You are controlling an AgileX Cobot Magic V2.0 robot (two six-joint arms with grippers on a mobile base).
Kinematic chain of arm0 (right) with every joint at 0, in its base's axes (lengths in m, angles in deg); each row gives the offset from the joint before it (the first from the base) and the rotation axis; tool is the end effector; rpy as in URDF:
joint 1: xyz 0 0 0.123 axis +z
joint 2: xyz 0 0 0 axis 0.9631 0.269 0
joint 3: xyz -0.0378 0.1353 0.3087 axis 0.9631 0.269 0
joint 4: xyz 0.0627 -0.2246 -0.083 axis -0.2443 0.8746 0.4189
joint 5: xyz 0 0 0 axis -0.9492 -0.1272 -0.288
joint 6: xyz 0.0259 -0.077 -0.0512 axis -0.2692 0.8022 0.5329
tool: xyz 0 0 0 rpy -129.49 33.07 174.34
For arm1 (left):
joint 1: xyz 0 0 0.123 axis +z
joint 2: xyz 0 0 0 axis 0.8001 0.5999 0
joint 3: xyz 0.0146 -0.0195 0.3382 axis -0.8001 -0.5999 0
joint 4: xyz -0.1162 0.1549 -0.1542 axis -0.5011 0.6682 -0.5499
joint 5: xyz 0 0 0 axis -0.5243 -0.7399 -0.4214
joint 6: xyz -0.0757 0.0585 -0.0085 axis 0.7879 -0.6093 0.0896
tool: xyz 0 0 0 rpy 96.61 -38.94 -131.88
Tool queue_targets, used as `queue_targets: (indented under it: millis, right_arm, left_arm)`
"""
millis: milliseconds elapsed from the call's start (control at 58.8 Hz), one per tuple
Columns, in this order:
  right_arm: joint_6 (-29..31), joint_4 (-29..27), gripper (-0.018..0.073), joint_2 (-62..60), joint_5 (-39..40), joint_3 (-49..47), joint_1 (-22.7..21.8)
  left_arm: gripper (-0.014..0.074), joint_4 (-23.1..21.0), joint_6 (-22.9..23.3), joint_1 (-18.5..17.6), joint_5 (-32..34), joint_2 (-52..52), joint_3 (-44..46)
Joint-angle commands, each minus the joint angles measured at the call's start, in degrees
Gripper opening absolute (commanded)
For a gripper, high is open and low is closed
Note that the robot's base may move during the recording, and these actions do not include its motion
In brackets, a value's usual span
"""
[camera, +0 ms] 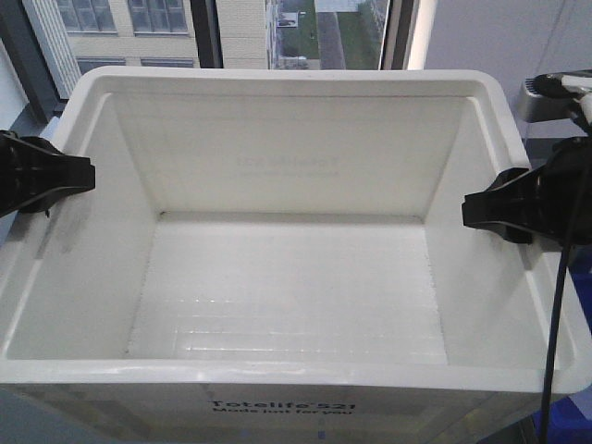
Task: Move bin from left to right shelf
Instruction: 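Keep the tote gripped while driving past the windows, then carry the gripped tote toward the other blue-bin shelf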
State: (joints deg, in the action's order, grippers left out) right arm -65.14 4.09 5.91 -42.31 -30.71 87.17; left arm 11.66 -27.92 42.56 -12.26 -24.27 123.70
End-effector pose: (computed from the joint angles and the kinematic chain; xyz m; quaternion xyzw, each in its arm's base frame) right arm 0.1910 0.0621 0.3956 -0.0988 0.9285 0.1417 0.3289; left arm 0.1924 -0.0577 0.4078 0.0383 0.9048 -0.1788 0.3845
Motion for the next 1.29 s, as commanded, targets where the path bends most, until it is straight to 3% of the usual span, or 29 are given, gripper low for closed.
queue_targets:
  millis: [0, 1276]
  right_arm:
    - [0.9, -1.4, -0.0004, -1.4, 5.5, -2.2, -0.2]
    - [0.9, -1.4, -0.0004, -1.4, 5.6, -2.2, -0.2]
  left_arm:
    - [-0.0006, -4.2, -2.3, -0.4, 5.7, -2.2, 2.3]
    - [-0.0006, -4.2, -2.3, -0.4, 5.7, -2.2, 2.3]
